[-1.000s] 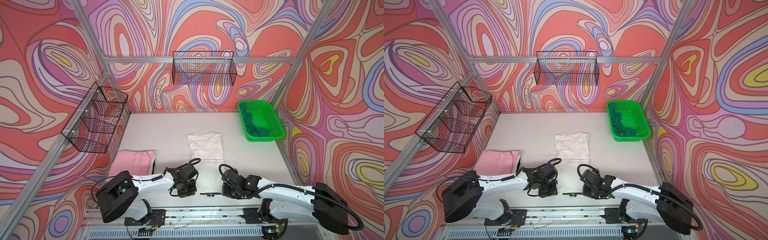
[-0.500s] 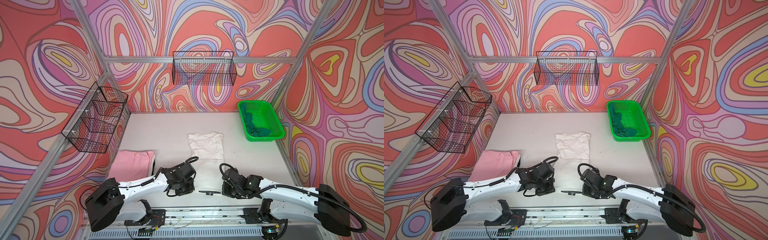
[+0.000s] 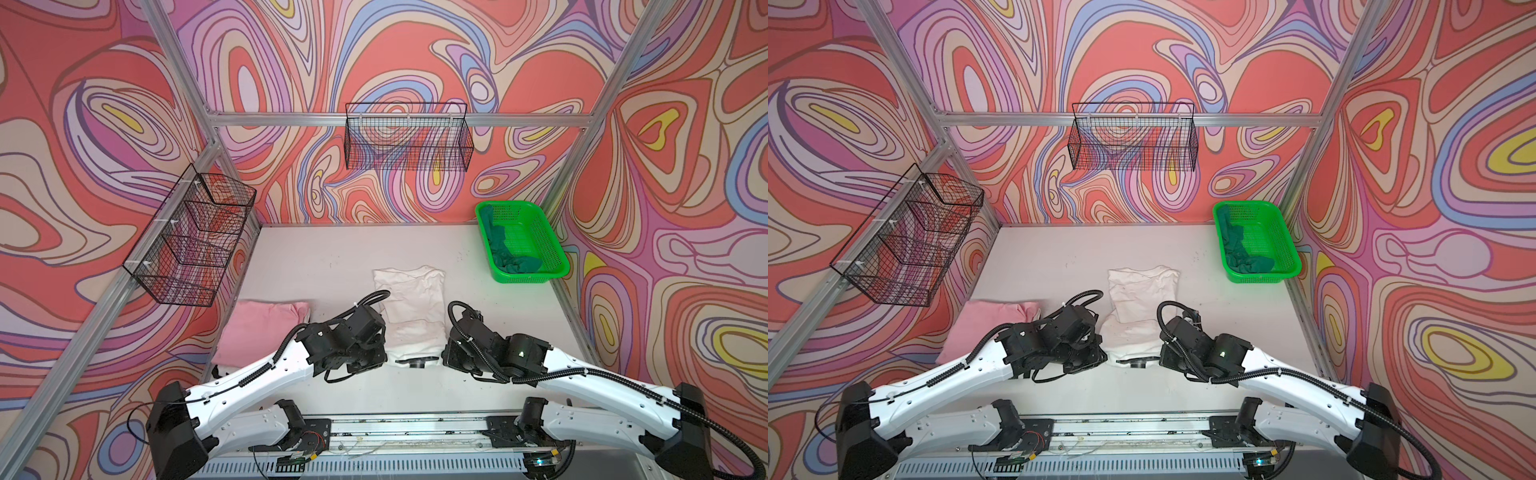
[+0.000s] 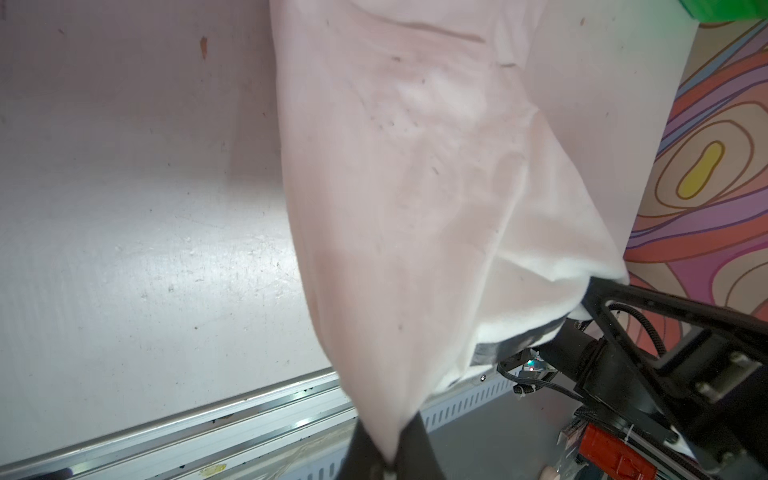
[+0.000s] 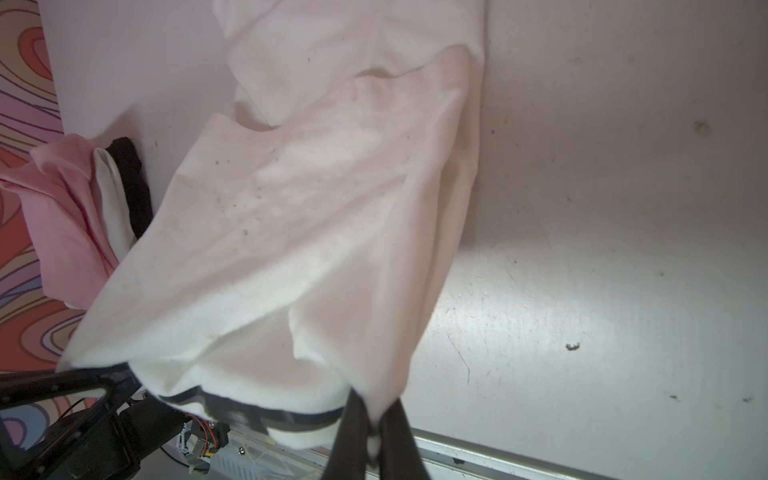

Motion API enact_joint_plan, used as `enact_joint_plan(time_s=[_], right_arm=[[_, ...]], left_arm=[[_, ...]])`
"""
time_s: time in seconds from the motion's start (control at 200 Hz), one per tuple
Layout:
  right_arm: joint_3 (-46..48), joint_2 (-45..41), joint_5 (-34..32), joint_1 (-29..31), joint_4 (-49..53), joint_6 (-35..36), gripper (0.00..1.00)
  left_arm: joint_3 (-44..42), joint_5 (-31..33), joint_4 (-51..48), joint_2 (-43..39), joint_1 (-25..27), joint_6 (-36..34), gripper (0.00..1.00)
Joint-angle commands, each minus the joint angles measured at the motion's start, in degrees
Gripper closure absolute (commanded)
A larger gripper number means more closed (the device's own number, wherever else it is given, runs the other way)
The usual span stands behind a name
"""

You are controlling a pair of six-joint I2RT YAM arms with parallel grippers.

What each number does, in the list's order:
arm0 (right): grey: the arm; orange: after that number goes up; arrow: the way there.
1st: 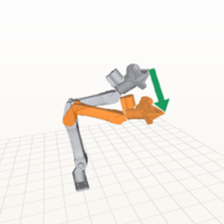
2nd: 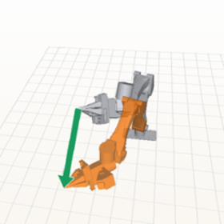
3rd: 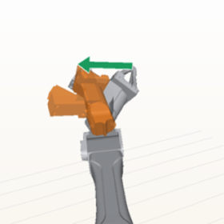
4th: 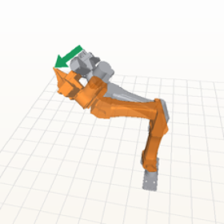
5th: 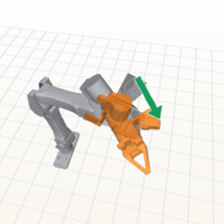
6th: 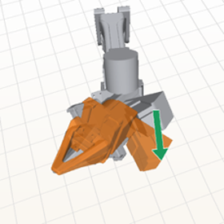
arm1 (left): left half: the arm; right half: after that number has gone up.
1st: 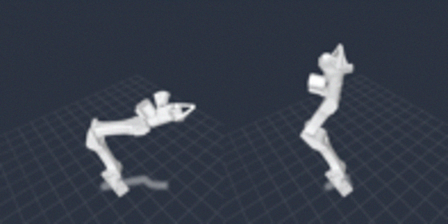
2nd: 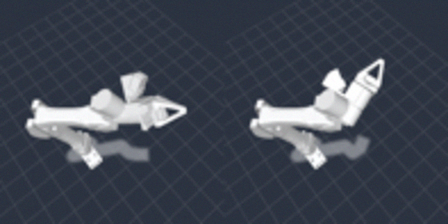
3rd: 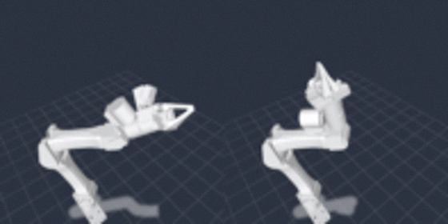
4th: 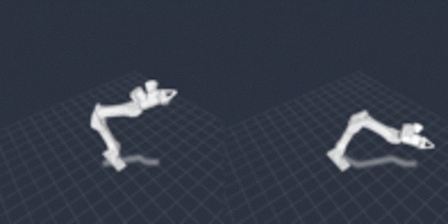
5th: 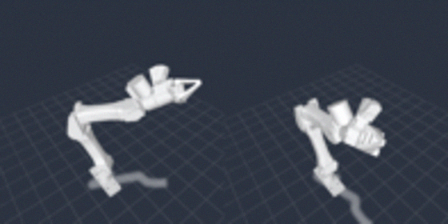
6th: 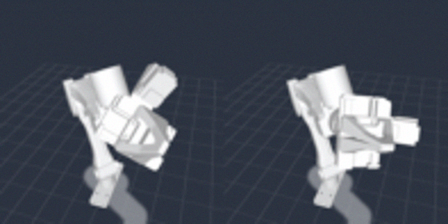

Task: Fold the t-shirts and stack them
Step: 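Pinch the white shirt's near edge with both grippers and lift it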

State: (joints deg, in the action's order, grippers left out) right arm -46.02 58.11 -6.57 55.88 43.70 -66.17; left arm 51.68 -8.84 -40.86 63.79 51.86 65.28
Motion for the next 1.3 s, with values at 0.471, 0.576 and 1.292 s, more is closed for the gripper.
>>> enact_joint_plan(time_s=[0.471, 0.576, 1.292], right_arm=[[-15.55, 8.19, 2.29, -15.26, -0.40, 14.43, 1.00], [-16.55, 9.95, 3.70, -17.46, -1.73, 15.41, 1.00], [-27.51, 27.60, 15.74, -30.95, -11.50, 21.68, 1.00]], left_arm=[[17.45, -5.70, -5.00, 12.28, -11.20, -10.49, 1.00], [19.76, -7.90, -4.56, 15.41, -12.57, -11.44, 1.00], [33.61, -16.79, -2.91, 33.52, -23.79, -15.31, 1.00]])
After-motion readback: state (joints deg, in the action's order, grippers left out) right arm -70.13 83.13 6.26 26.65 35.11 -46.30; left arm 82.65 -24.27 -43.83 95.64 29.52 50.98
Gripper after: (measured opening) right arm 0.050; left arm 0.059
